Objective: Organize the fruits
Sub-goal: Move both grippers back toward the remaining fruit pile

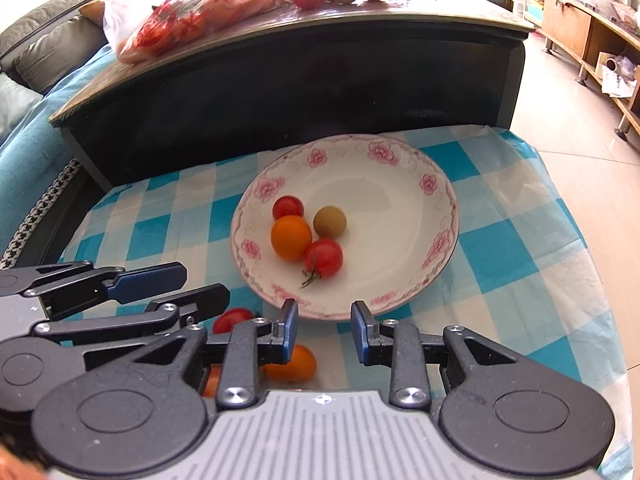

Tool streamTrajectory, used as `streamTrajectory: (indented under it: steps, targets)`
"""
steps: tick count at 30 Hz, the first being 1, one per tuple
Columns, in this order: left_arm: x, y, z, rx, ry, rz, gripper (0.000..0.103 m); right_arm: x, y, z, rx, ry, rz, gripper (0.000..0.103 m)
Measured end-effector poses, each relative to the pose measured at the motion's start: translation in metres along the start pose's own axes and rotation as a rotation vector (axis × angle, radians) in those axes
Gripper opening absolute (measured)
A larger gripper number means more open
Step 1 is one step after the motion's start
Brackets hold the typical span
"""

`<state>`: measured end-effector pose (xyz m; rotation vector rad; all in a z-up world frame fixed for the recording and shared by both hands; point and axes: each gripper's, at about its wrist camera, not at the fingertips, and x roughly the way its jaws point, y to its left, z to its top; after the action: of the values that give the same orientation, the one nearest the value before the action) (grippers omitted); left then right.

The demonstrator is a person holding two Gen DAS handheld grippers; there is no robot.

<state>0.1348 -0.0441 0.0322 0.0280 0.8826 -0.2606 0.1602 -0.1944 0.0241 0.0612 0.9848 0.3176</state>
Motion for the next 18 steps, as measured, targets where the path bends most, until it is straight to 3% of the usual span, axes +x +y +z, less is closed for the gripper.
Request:
streamTrajectory:
  steps: [18]
  targets:
    - [-0.031, 0.021, -0.034, -0.041, 0.03, 0.006, 0.048, -0.004, 0.025, -0.03, 0.013, 0.066, 0.083, 0.036]
